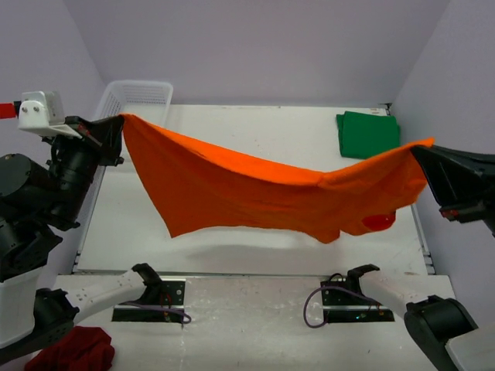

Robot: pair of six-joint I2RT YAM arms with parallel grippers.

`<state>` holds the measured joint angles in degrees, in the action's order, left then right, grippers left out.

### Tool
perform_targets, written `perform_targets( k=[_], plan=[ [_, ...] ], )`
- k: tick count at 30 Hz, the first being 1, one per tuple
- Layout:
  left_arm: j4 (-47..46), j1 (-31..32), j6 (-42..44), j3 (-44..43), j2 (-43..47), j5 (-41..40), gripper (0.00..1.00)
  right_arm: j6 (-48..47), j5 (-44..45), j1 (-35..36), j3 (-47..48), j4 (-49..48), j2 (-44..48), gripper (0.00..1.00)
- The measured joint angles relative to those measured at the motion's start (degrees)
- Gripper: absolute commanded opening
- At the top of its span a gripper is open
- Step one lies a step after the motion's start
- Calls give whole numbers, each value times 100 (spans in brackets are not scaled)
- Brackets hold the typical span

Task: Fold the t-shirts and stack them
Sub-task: Flatten out the tshirt

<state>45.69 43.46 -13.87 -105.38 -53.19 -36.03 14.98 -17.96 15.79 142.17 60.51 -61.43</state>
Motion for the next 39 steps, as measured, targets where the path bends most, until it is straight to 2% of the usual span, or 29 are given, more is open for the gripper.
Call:
perform_targets(
  k=[7, 10, 14, 18, 23, 28, 32, 39],
  plan=[
    [-568, -2, 160, 179, 649, 1014, 0, 184, -1432, -4, -350, -734, 704, 0],
    [-844, -2, 168, 168, 774, 1141, 0, 236, -1757, -4, -549, -1084, 914, 0],
    [-955, -2, 103, 267, 586, 929, 0, 247, -1725, -2, -968, -1410, 981, 0],
    [-758, -2, -291, 573, -66, 111, 0, 227, -1292, -2, -2061, -1687, 872, 0],
    [-409, -7, -979, 1574, -1392, -868, 0, 136, -494, 2, -3171, -1882, -111, 0],
    [24, -175, -1696, 2387, -2769, -1235, 0, -76, 267, -4, -3713, -2028, -1644, 0],
    [157, -525, -2120, 2660, -3303, -1335, 0, -164, 555, -66, -3786, -2033, -2863, 0],
    [-17, -1123, -2382, 2822, -4002, -1471, 0, -225, 879, -192, -3823, -1996, -4019, 0]
  ],
)
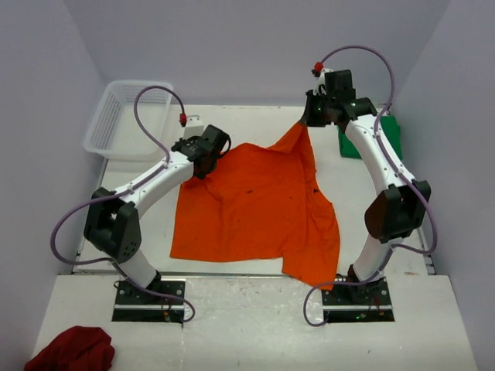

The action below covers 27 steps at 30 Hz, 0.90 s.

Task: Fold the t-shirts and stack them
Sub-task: Flatten out the tshirt

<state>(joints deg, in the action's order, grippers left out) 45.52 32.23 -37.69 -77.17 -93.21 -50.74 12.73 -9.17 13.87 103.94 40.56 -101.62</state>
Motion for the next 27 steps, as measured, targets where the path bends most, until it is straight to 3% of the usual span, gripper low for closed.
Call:
perform_targets(
  k=[7, 11, 22, 27],
  plan=[
    [-87, -398, -72, -129, -1019, 15, 0, -146, 90, -107, 1121, 186, -1134, 0],
    [-105, -588, -81, -225, -1248, 11, 0, -201, 238, -133, 1211, 208, -1397, 0],
    [-409, -979, -15, -455, -1217, -94, 0, -365, 802, -302, 1200, 46, -1309, 0],
    [-398, -1012, 46, -651, -807, -125, 0, -422, 975, -306, 1165, 68, -616, 0]
  ],
)
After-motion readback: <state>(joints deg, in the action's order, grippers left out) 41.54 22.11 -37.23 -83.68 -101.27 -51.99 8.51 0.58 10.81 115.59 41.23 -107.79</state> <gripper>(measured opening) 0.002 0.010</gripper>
